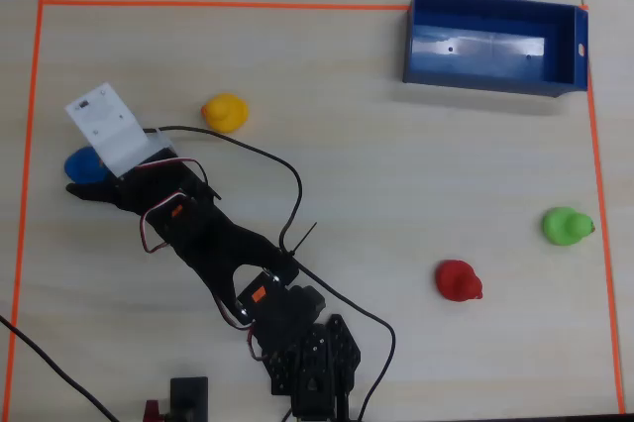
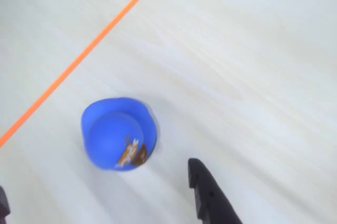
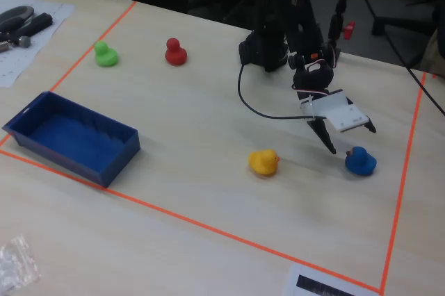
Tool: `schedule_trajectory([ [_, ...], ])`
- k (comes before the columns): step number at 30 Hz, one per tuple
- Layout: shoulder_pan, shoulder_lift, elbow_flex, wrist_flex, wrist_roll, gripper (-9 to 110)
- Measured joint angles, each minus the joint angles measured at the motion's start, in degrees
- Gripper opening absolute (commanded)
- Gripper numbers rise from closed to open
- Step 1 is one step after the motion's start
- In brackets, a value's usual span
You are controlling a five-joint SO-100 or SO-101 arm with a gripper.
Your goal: Grasp blue duck and put it into box.
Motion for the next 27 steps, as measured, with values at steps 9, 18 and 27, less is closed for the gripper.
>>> schedule_trajectory([
  [9, -1.0, -6.0, -3.7, -0.5, 2.8, 45],
  [18, -2.0, -12.8, -10.5, -0.5, 3.5, 44],
  [27, -2.0, -18.5, -14.8, -1.4, 3.5, 40],
])
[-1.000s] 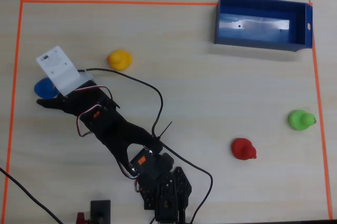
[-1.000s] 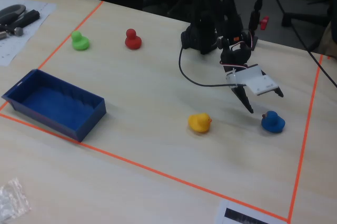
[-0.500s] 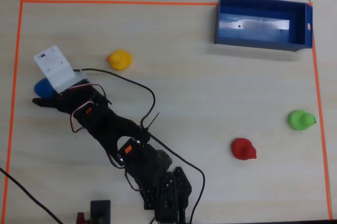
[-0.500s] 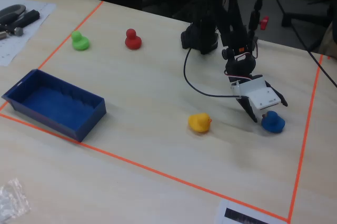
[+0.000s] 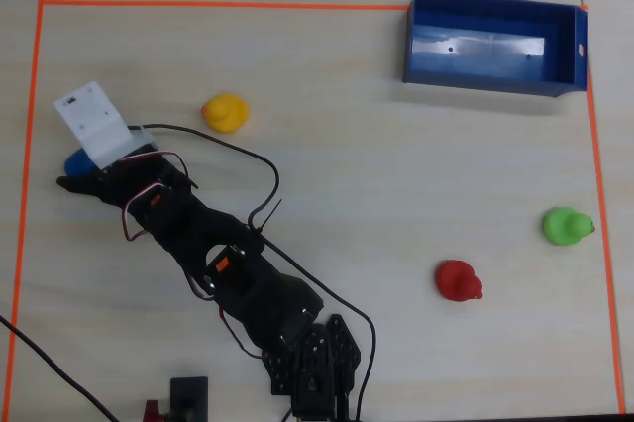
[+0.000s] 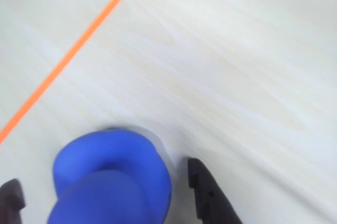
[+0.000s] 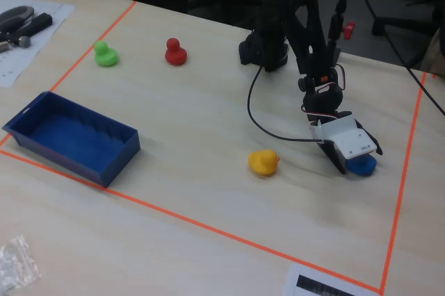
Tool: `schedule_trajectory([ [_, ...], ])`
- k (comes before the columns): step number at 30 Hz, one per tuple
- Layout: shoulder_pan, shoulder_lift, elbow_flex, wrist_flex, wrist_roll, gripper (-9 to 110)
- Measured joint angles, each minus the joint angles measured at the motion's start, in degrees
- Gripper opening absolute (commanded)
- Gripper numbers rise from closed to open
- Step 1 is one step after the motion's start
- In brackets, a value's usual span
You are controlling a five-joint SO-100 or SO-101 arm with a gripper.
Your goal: Grasp blue duck and put it into box.
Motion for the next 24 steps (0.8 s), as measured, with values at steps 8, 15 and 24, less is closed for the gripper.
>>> schedule_trajectory([
  [8, -0.2, 0.0, 0.4, 0.0, -3.2, 0],
  [15, -1.0, 1.2, 1.5, -0.1, -2.4, 0],
  [24, 5.4, 13.3, 4.9, 5.4, 3.3, 0],
])
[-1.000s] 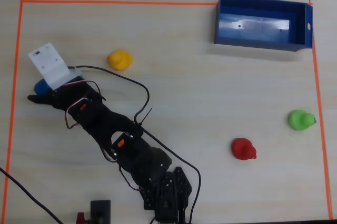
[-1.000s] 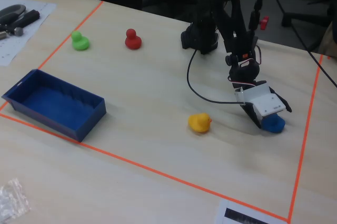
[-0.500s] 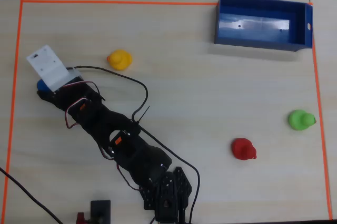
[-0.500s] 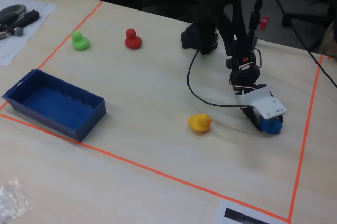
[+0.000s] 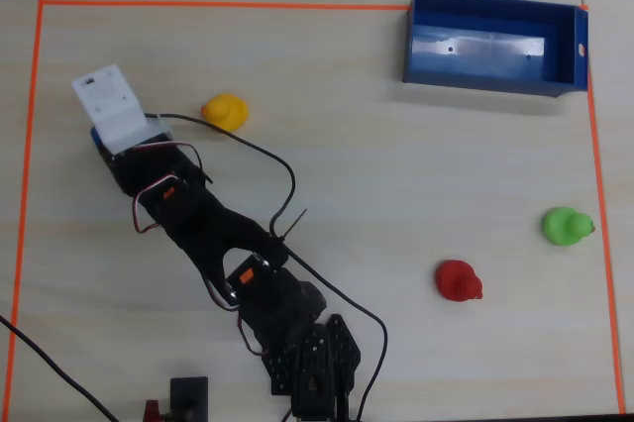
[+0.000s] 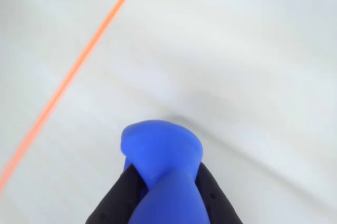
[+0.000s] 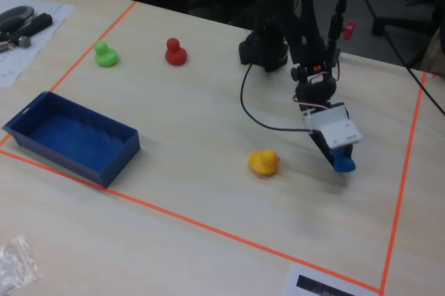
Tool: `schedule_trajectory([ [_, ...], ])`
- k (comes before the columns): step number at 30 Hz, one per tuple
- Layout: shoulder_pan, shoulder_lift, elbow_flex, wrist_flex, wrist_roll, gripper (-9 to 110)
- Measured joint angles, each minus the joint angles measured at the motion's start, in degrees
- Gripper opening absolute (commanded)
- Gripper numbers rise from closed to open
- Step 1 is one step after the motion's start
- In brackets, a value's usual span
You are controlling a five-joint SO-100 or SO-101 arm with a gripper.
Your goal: Grasp blue duck and put it into box.
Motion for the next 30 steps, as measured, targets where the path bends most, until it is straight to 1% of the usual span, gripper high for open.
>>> schedule_trajectory([
  [5, 11.7, 14.8, -3.3, 12.5, 1.1, 0],
  [7, 18.6, 18.6, -8.3, 16.3, 0.5, 0],
  [10, 29.9, 18.2, -18.4, 19.8, -1.8, 0],
  [13, 41.7, 10.7, -30.7, 22.1, -3.6, 0],
  [17, 56.8, -3.6, -47.6, 22.1, -5.6, 0],
  [21, 68.1, -16.3, -61.0, 19.6, -7.2, 0],
  [25, 75.3, -25.7, -65.1, 15.9, -9.0, 0],
  [30, 79.6, -29.7, -63.7, 15.4, -9.2, 0],
])
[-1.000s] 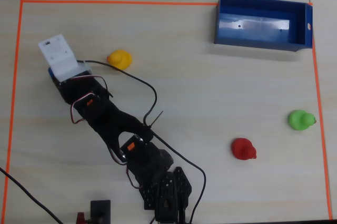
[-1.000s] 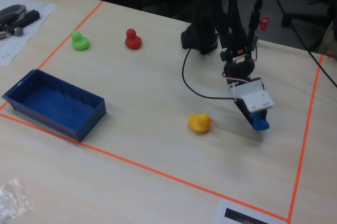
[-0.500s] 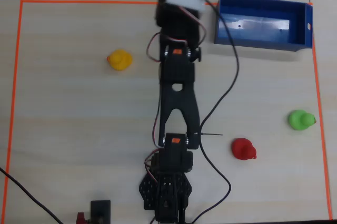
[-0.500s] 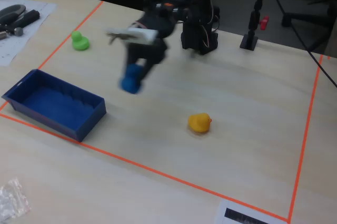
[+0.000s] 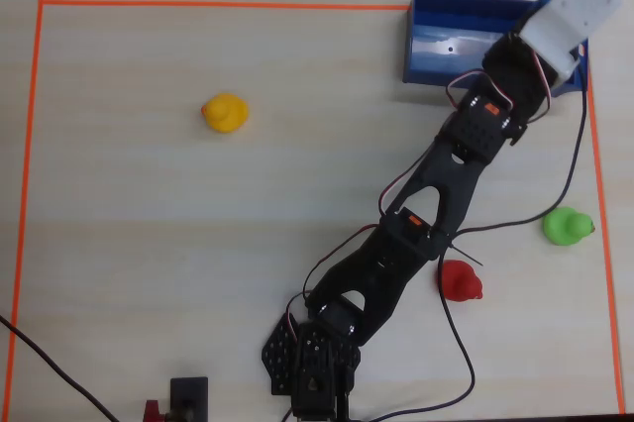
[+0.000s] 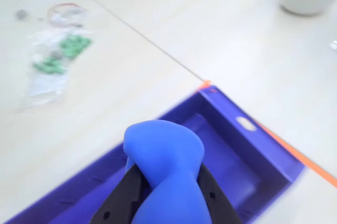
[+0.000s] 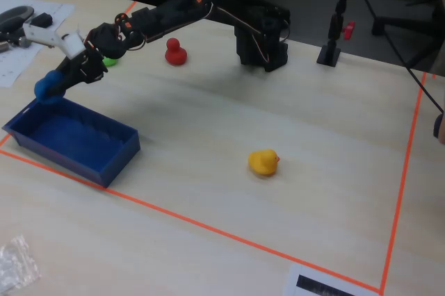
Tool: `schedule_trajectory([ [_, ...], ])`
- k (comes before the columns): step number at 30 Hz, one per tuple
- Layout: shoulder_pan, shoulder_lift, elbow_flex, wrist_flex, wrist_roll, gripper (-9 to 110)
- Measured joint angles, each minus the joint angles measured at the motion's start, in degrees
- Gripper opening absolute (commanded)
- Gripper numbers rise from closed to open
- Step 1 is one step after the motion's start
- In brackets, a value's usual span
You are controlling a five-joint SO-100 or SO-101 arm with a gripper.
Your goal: Grasp blue duck and put it into box.
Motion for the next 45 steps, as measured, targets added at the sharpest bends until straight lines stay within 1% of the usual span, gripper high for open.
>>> schedule_trajectory([
  [5, 0.4, -2.5, 3.6, -2.4, 0.0, 0],
  [10, -0.5, -2.2, 13.8, -13.4, -2.6, 0],
  [13, -1.6, -2.3, 16.0, -14.0, -2.8, 0],
  [15, -2.4, -1.7, 15.6, -10.5, -2.7, 0],
  [23, -5.4, -1.2, 8.0, 12.7, 2.9, 1],
  [25, -5.9, -1.1, 6.5, 17.2, 3.3, 16],
  [26, -6.1, -1.1, 6.1, 18.6, 3.3, 20],
  [34, -6.3, -1.2, 2.7, 28.2, 3.8, 39],
  [36, -6.6, -1.2, 1.1, 29.7, 6.2, 43],
  [39, -7.4, -1.2, -0.6, 30.5, 10.8, 43],
  [43, -7.9, -0.8, -1.1, 30.4, 16.7, 35],
  [44, -8.0, -0.2, -1.1, 30.1, 18.5, 29],
  [45, -8.1, 1.1, -1.1, 30.1, 20.2, 20],
])
